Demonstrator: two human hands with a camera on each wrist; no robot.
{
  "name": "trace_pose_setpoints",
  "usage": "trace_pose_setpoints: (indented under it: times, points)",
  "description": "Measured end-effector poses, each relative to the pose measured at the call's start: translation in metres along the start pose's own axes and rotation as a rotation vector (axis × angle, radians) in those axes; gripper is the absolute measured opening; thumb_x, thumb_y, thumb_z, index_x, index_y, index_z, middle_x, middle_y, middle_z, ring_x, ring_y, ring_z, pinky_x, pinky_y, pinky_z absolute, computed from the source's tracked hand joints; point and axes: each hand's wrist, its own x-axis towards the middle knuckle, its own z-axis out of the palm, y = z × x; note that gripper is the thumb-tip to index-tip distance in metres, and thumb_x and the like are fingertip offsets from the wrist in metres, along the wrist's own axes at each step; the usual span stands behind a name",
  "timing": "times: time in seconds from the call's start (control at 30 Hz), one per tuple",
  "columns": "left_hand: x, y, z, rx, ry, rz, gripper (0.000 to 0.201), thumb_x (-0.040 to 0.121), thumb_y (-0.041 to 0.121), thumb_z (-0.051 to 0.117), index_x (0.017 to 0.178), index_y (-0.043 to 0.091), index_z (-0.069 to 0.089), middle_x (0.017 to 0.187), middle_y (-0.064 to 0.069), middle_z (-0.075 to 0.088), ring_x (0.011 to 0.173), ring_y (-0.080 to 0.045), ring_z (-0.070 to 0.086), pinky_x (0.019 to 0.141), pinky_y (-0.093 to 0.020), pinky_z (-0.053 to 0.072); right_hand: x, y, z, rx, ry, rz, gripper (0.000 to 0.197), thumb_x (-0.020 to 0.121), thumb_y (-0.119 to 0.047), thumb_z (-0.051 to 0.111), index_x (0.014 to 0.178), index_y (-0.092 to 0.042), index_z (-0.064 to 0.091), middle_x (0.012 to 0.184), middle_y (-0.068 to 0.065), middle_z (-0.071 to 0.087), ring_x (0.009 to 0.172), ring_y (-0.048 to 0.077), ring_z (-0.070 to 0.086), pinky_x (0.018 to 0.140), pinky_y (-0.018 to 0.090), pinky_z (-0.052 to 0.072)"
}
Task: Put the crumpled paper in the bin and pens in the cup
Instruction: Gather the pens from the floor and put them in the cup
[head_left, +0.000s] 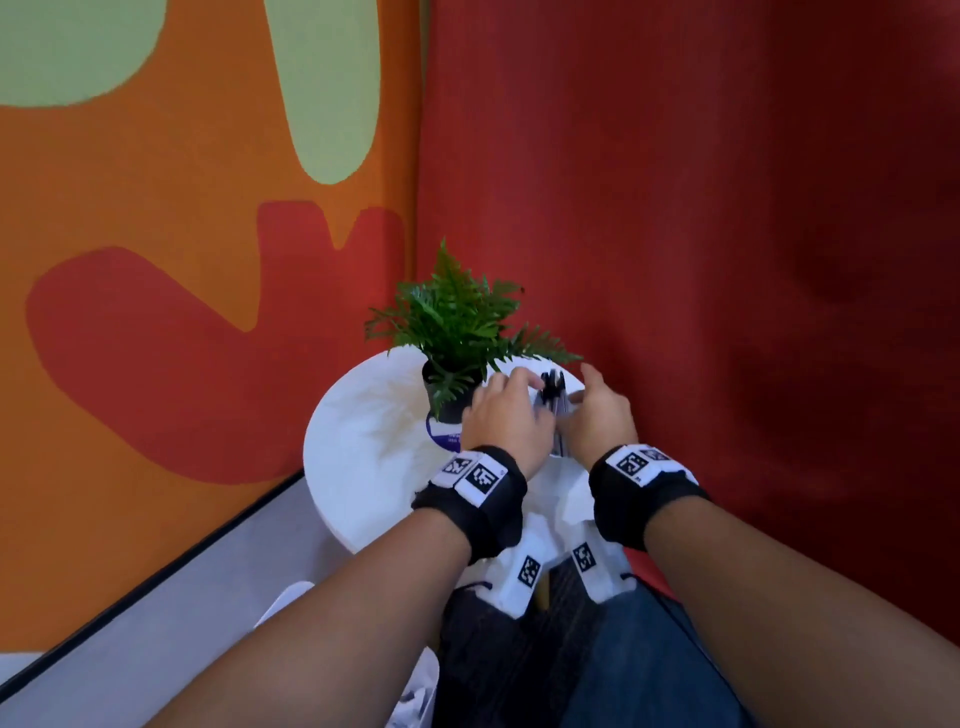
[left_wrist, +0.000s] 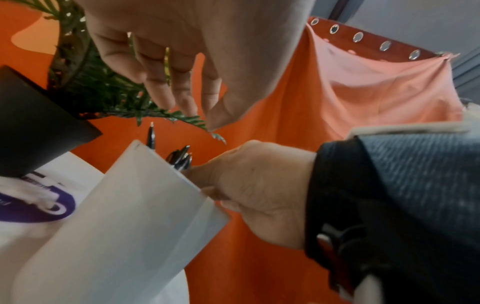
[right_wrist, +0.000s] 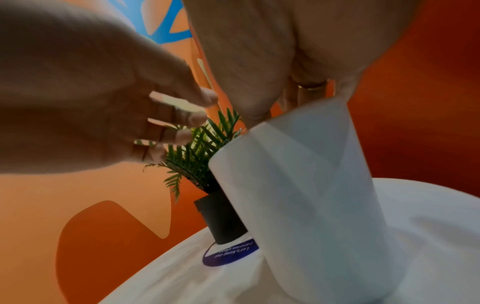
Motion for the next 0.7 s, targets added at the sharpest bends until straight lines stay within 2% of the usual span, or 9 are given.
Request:
trace_pose_setpoints:
  times: [0.1,0.17,0.23,0.3,0.4,0.47,0.57,0.63,0.7]
  points:
    - [-0.012,0.011,-0.004,-0.056,0.009,0.036,0.022,0.086,0.022,0.051,0.107,0.028,0.054,0.108,-0.001,0.055,0.108,-0.027,0.050,0.094,-0.045,0.043,-0.015,0.001,-0.007,0.052,-0.001,-0.041,0.057,0.083,-0.015,0.065,0.137,-0.008,0.046,0.109,0.016,0.068,0.106,0.036,0.061,0.091,0.044,0.049]
    - [-0.024,0.017,-0.005,-0.119,0.040,0.081,0.017,0.083,0.021,0.053,0.098,0.028,0.055,0.096,0.002,0.055,0.096,-0.024,0.055,0.088,-0.043,0.046,-0.027,0.003,-0.010,0.127,0.076,-0.071,0.052,0.081,-0.021,0.063,0.132,-0.014,0.052,0.109,0.011,0.068,0.104,0.033,0.062,0.092,0.045,0.048]
    - [-0.040,0.023,-0.003,-0.185,0.068,0.133,0.013,0.081,0.023,0.053,0.091,0.029,0.055,0.087,0.003,0.059,0.081,-0.017,0.056,0.079,-0.037,0.049,-0.042,0.010,-0.010,0.238,0.210,-0.089,0.039,0.076,-0.026,0.060,0.114,-0.021,0.058,0.098,0.000,0.065,0.093,0.021,0.063,0.089,0.048,0.048]
    - [-0.062,0.026,0.005,-0.254,0.073,0.189,0.010,0.079,0.024,0.051,0.088,0.029,0.054,0.085,0.000,0.062,0.068,-0.009,0.051,0.069,-0.030,0.048,-0.063,0.022,-0.009,0.326,0.363,-0.067,0.022,0.073,-0.021,0.057,0.091,-0.031,0.050,0.086,-0.007,0.056,0.076,0.009,0.053,0.081,0.047,0.048]
    - [-0.103,0.022,0.031,-0.337,0.003,0.209,0.010,0.080,0.021,0.052,0.087,0.028,0.054,0.084,-0.002,0.064,0.064,-0.007,0.047,0.064,-0.029,0.046,-0.097,0.053,0.002,0.417,0.476,0.023,0.029,0.071,-0.011,0.052,0.078,-0.033,0.034,0.079,-0.013,0.043,0.068,0.004,0.039,0.073,0.041,0.042]
    - [-0.134,0.009,0.056,-0.336,-0.103,0.197,0.010,0.080,0.021,0.054,0.088,0.027,0.055,0.080,-0.001,0.063,0.065,-0.009,0.049,0.065,-0.030,0.048,-0.122,0.091,0.021,0.407,0.478,0.103,0.033,0.069,-0.007,0.052,0.076,-0.031,0.031,0.076,-0.016,0.037,0.069,0.006,0.036,0.070,0.038,0.037]
    - [-0.183,-0.025,0.102,-0.301,-0.289,0.134,0.012,0.078,0.020,0.057,0.089,0.024,0.058,0.074,0.003,0.059,0.064,-0.012,0.053,0.067,-0.036,0.052,-0.171,0.155,0.061,0.369,0.421,0.214,0.036,0.065,-0.003,0.055,0.078,-0.029,0.033,0.074,-0.018,0.035,0.068,0.006,0.035,0.069,0.039,0.036]
    - [-0.216,-0.054,0.133,-0.231,-0.429,0.063,0.012,0.079,0.021,0.059,0.089,0.026,0.058,0.072,0.004,0.058,0.062,-0.012,0.052,0.067,-0.037,0.052,-0.211,0.198,0.091,0.325,0.307,0.298,0.037,0.065,-0.003,0.057,0.078,-0.030,0.035,0.072,-0.019,0.036,0.064,0.002,0.035,0.071,0.042,0.038]
    - [-0.245,-0.082,0.160,-0.153,-0.563,0.006,0.011,0.081,0.021,0.059,0.089,0.027,0.055,0.071,0.002,0.057,0.064,-0.016,0.054,0.067,-0.039,0.051,-0.252,0.237,0.117,0.263,0.146,0.343,0.033,0.067,-0.005,0.056,0.078,-0.030,0.039,0.073,-0.016,0.039,0.065,0.005,0.038,0.073,0.045,0.041]
